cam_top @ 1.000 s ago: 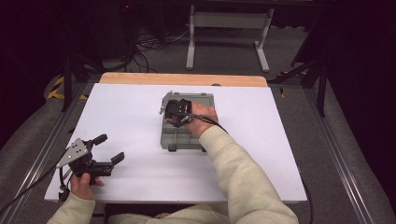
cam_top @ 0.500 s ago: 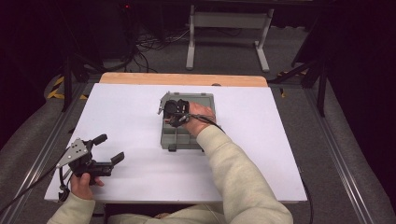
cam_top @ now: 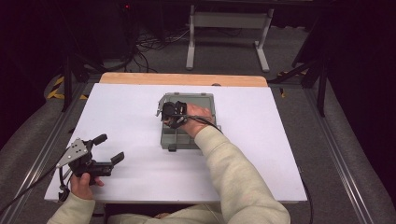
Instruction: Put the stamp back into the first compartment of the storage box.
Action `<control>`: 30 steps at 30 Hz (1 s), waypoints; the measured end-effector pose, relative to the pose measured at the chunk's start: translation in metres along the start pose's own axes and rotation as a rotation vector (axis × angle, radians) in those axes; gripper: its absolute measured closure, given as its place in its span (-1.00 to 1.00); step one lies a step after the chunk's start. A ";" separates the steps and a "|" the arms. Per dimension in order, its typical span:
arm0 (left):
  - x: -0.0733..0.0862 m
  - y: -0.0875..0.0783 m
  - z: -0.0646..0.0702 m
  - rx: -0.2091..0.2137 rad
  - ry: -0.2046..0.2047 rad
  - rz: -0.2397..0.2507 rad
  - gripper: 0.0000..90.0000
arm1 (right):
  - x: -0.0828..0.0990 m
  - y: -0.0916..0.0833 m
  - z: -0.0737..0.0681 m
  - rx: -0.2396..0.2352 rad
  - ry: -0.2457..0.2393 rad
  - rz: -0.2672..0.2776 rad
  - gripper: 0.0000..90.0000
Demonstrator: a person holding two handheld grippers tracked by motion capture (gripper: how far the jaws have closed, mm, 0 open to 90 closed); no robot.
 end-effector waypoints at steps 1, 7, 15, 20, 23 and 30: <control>0.000 0.000 0.000 0.002 0.000 -0.002 -0.97 | 0.000 0.001 0.000 -0.001 -0.002 -0.003 0.46; 0.000 0.000 0.000 0.000 0.000 -0.001 -0.97 | 0.001 0.004 -0.001 -0.009 -0.001 -0.009 0.46; 0.001 0.000 0.000 -0.004 -0.001 -0.007 -0.97 | -0.001 0.008 -0.002 -0.015 -0.005 -0.006 0.46; 0.000 0.000 0.000 0.001 -0.002 0.000 -0.97 | -0.001 0.008 -0.001 -0.018 -0.002 -0.005 0.46; 0.000 0.000 0.000 0.001 -0.003 -0.001 -0.97 | 0.000 0.008 -0.001 -0.018 -0.002 -0.006 0.45; 0.000 0.000 0.000 -0.003 -0.001 -0.007 -0.97 | 0.001 0.007 0.000 -0.012 0.004 -0.006 0.40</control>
Point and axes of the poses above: each handheld gripper's, and its own axes: y roughly forward along the jaws, x roughly out of its underside, z roughly to its right, the point moved 10 cm from there along y, roughly forward along the jaws, and after that the axes turned 6 degrees about -y, right-handed, at the moved point
